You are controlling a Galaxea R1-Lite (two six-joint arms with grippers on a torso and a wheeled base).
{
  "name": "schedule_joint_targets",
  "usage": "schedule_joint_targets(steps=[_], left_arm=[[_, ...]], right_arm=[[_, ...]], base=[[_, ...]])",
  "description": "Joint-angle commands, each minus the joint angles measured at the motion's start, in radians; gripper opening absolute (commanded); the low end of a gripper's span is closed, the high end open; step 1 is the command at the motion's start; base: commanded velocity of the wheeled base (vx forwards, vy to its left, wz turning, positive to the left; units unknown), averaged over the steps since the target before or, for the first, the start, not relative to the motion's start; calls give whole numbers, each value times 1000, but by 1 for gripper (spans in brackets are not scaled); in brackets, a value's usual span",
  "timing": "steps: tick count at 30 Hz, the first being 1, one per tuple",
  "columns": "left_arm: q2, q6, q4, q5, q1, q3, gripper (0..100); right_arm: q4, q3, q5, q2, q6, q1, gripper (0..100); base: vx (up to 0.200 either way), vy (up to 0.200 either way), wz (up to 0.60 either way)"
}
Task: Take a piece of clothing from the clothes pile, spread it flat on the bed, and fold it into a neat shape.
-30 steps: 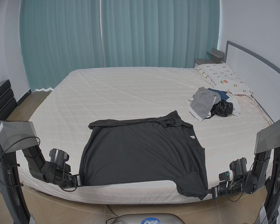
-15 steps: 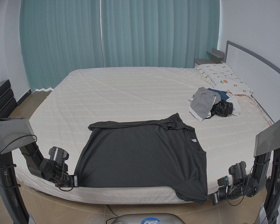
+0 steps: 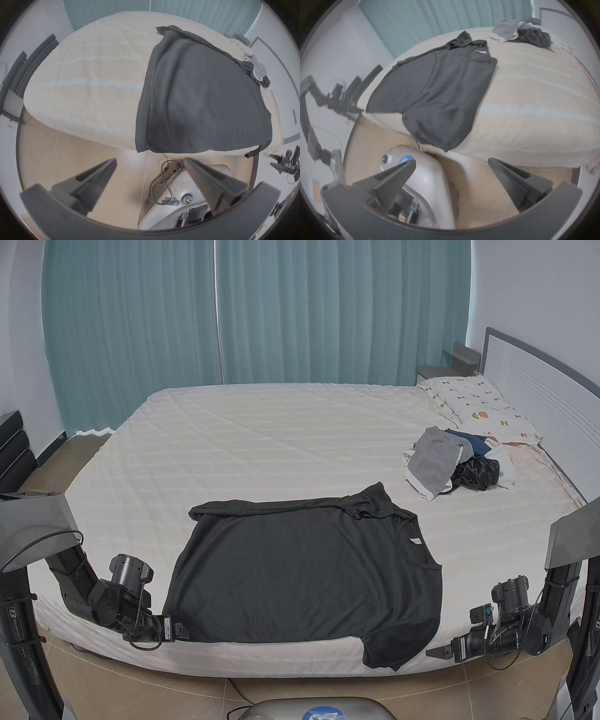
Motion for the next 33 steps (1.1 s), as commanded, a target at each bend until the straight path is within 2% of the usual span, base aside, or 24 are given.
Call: schedule_joint_targets(steps=[1,3,8,10,13,15,16,18,24,26,27,33], left_arm=[[-15,-24,-18,-37,7,-17,100],[-33,-81,-46,-67,15,-29,100],[-63,-213,-53,-158,38,-97,100],[-56,-221,-55,-164,39,-111,100],[-53,-247,-64,-169,41,-134,100],[-53,-276,-64,-169,41,-141,100],[-55,-345,-66,-169,38,-160,100],[-52,-388,-63,-172,42,-189,100],[-38,-415,-56,-202,50,-206,100],[-38,-415,-56,-202,50,-206,100],[-24,-431,-55,-225,50,-210,100],[-21,-442,-55,-228,45,-212,100]], right_arm=[[-5,-71,0,-41,100,-12,100],[-5,-104,0,-39,163,-21,100],[-5,-161,5,-30,249,-44,100],[0,-186,12,-33,299,-57,100],[12,-222,65,-36,391,-74,100],[12,-230,81,-36,411,-84,100],[12,-242,108,-31,436,-101,100],[9,-258,112,-25,450,-104,100],[-6,-265,114,-33,536,-98,100],[-6,-265,114,-33,536,-98,100],[-20,-275,112,-25,560,-95,100],[-20,-275,111,-18,559,-95,100]], base=[[0,0,0],[0,0,0],[0,0,0],[0,0,0],[0,0,0],[0,0,0],[0,0,0],[100,0,0],[200,0,0],[200,0,0],[200,0,0],[167,0,0]])
